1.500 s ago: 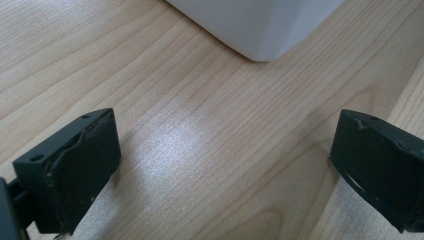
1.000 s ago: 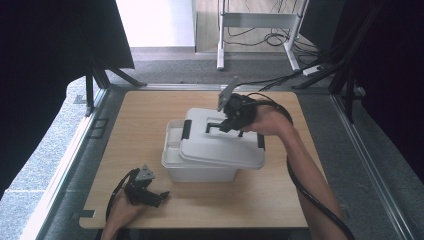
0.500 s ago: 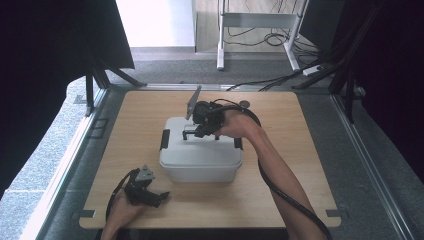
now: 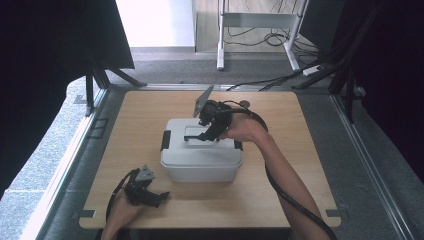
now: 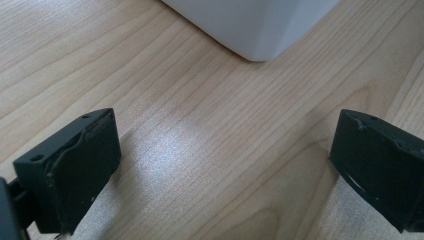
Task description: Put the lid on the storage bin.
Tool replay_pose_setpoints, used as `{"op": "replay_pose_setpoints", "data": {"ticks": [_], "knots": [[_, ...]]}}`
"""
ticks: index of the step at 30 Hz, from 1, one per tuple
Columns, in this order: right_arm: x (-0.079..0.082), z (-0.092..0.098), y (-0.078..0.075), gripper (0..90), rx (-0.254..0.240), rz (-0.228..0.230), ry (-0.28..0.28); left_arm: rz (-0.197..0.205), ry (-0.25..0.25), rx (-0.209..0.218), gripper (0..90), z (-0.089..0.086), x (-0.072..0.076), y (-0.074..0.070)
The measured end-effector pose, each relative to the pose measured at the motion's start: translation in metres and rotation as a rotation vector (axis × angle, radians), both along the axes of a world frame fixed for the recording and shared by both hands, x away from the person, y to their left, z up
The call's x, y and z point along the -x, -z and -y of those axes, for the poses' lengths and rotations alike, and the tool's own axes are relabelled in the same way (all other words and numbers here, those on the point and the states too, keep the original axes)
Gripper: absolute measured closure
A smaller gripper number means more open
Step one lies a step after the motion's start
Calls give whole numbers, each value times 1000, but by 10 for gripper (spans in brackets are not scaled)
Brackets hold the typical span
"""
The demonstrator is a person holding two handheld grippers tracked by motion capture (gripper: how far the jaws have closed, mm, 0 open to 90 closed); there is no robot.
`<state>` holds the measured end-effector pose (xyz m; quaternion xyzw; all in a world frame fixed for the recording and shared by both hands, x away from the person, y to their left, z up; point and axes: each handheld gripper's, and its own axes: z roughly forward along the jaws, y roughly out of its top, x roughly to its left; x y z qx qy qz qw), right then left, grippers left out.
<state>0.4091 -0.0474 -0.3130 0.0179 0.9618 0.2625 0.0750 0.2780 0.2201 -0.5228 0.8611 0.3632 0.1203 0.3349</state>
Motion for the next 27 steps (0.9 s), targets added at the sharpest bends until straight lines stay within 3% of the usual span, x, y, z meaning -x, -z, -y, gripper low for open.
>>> {"op": "replay_pose_setpoints", "data": {"ticks": [2,4,9,15,21,27], "knots": [[2,14,0,299,-16,20,38,0,-1,0,0,0,0,0],[2,18,0,277,-16,19,54,0,-1,0,0,0,0,0],[4,53,4,177,-42,29,153,1,-3,2,0,0,0,0],[8,78,4,152,-80,26,217,1,-4,1,0,0,0,0],[14,116,7,147,-115,24,327,0,-4,1,0,0,0,0],[17,138,12,141,-122,20,373,2,-2,0,0,0,0,0]]}}
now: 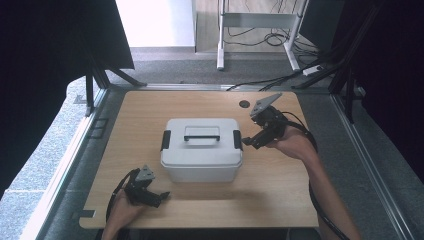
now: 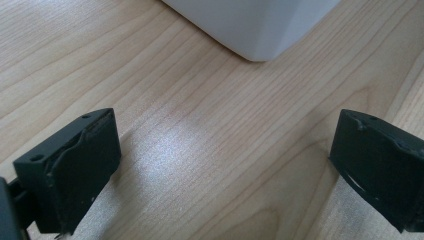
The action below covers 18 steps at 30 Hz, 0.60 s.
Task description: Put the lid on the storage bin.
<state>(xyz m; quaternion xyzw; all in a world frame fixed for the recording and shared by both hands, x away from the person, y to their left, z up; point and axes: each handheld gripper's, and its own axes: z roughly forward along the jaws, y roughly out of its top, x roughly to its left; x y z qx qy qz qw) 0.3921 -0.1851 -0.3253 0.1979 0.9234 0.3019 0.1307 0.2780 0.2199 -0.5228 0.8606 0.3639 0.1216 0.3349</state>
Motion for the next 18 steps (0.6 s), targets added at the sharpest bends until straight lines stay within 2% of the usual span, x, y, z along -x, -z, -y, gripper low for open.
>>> {"op": "replay_pose_setpoints", "data": {"ticks": [10,13,18], "knots": [[11,36,7,128,-19,14,77,0,-1,1,0,0,0,0],[18,51,11,114,-39,22,114,-1,-1,0,0,0,0,0],[24,65,19,104,-60,22,156,-1,-1,0,0,0,0,0]]}}
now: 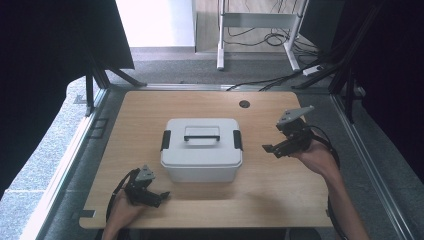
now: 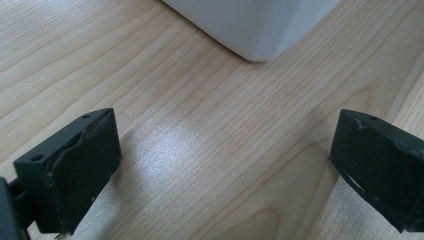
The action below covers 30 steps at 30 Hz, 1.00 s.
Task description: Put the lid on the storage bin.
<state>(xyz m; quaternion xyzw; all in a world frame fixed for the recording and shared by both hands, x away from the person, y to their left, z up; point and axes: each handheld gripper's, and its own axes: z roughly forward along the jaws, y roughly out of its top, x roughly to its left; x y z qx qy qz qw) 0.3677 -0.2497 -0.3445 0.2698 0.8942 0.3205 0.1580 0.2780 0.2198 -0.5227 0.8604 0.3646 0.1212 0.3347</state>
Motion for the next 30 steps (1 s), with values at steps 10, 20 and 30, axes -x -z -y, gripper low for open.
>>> {"op": "replay_pose_setpoints", "data": {"ticks": [10,20,30], "knots": [[17,27,26,87,-63,4,83,2,-4,0,0,0,0,0],[32,22,60,56,-126,18,109,2,-6,0,0,0,0,0],[41,2,105,54,-132,6,125,2,-9,1,0,1,0,0]]}}
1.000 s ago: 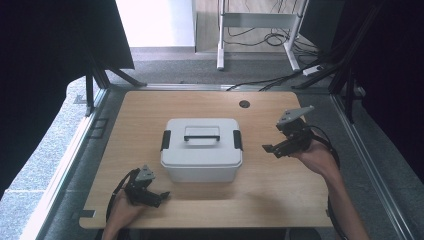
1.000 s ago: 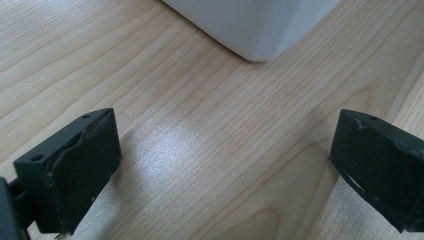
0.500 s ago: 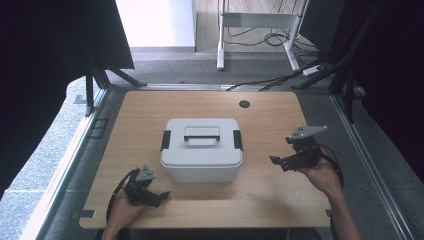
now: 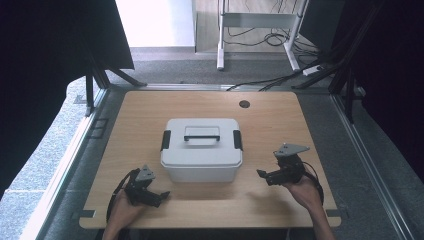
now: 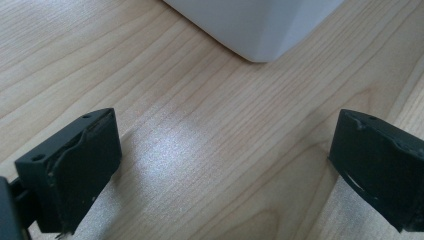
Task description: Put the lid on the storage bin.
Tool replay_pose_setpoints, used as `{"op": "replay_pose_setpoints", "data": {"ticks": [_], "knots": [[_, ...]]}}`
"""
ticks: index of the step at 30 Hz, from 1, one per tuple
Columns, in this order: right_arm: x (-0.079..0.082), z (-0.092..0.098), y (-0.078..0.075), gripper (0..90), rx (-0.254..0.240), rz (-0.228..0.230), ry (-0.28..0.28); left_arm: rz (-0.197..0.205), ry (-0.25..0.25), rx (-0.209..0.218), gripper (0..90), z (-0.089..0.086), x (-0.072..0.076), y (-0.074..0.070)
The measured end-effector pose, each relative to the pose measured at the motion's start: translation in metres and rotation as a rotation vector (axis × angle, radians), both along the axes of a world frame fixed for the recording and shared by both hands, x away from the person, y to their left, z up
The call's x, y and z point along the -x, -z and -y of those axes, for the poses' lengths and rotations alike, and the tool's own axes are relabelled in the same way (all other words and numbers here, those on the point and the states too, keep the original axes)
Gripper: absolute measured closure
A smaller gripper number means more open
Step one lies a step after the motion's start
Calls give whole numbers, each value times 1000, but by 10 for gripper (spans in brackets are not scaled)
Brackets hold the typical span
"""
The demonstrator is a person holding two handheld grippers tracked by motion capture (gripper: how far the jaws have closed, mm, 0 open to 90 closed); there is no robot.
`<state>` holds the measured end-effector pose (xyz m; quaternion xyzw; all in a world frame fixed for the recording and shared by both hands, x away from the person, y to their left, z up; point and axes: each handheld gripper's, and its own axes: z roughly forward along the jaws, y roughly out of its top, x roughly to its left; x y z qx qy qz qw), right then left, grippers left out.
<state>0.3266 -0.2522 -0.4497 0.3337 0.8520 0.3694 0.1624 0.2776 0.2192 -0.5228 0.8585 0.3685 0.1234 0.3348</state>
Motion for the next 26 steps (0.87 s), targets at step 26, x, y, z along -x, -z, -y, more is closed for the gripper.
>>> {"op": "replay_pose_setpoints", "data": {"ticks": [26], "knots": [[9,-18,71,3,19,-66,34,0,-6,0,2,0,1,0]]}}
